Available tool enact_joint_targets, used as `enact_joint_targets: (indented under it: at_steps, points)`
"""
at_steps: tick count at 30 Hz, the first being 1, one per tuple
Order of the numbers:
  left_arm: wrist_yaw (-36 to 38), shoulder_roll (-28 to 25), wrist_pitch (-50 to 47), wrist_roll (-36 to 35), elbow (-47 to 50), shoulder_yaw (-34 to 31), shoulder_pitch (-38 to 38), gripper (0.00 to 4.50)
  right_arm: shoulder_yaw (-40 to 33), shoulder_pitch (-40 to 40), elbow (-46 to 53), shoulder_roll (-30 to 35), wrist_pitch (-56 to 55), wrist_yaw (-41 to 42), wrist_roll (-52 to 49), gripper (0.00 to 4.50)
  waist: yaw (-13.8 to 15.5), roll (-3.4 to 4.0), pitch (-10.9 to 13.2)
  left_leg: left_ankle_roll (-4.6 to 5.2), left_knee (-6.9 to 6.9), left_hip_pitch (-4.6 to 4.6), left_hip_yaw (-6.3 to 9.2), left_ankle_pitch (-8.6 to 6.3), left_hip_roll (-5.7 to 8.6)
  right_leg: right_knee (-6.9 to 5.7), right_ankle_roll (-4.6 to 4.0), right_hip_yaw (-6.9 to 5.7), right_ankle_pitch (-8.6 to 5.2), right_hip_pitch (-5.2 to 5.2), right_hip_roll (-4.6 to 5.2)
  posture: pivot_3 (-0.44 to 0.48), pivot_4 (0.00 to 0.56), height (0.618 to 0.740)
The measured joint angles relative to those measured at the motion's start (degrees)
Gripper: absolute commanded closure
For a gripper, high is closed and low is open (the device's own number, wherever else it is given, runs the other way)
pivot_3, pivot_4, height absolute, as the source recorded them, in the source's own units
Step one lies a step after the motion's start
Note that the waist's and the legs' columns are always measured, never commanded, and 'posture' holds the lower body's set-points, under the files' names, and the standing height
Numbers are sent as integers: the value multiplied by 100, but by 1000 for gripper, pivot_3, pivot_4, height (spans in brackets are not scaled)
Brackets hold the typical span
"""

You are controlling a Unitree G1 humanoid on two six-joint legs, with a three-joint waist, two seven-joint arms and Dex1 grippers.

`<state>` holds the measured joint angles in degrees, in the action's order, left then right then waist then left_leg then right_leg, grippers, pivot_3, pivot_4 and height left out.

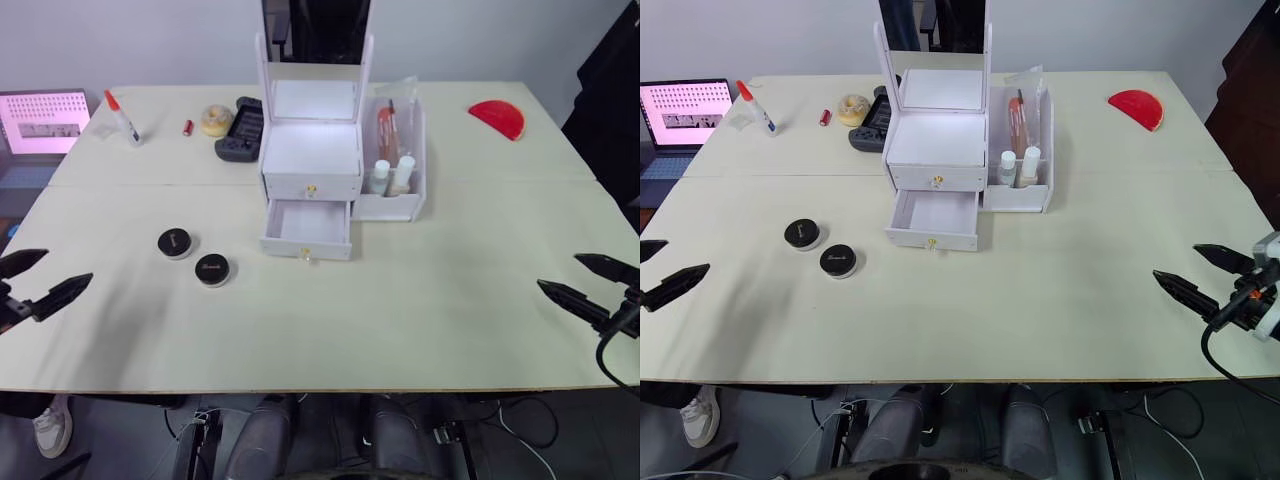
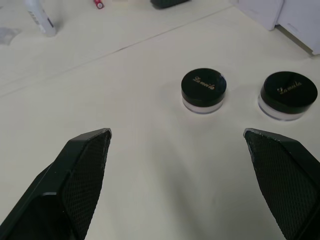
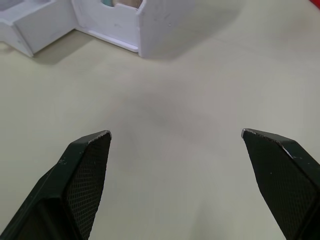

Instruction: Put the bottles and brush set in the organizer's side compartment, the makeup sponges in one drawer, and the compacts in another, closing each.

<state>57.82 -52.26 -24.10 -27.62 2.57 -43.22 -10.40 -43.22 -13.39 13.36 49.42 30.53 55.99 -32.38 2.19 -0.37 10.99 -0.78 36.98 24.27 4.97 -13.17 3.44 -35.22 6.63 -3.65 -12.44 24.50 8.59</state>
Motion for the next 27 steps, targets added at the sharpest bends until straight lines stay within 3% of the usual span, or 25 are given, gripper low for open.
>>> enact_joint_targets:
  at_steps: [9,16,21,27]
  points:
    - [-102,4,-92,5,279,357,147,38,66,243,324,28,357,-294,-174,0,-5,-1,0,10,0,-1,-11,6,-5,0,-2,4,8,4,-3,0,150,737]
    - [-331,647,-488,-185,1162,1555,178,38,1464,1669,1181,279,980,-627,-637,0,-5,-7,3,9,4,-14,-26,6,-25,-1,-15,12,18,0,-16,0,150,737]
    - [-547,928,-272,136,660,2432,920,38,2611,3105,1377,171,1387,-851,-955,0,13,-6,4,17,5,-8,-26,10,-21,0,-26,8,41,4,-21,0,150,737]
    - [-529,1104,115,462,-187,2977,1419,38,3268,3610,1433,40,1580,-944,-1068,0,1,-10,5,21,4,1,-31,9,-15,12,-8,9,58,7,-20,0,150,737]
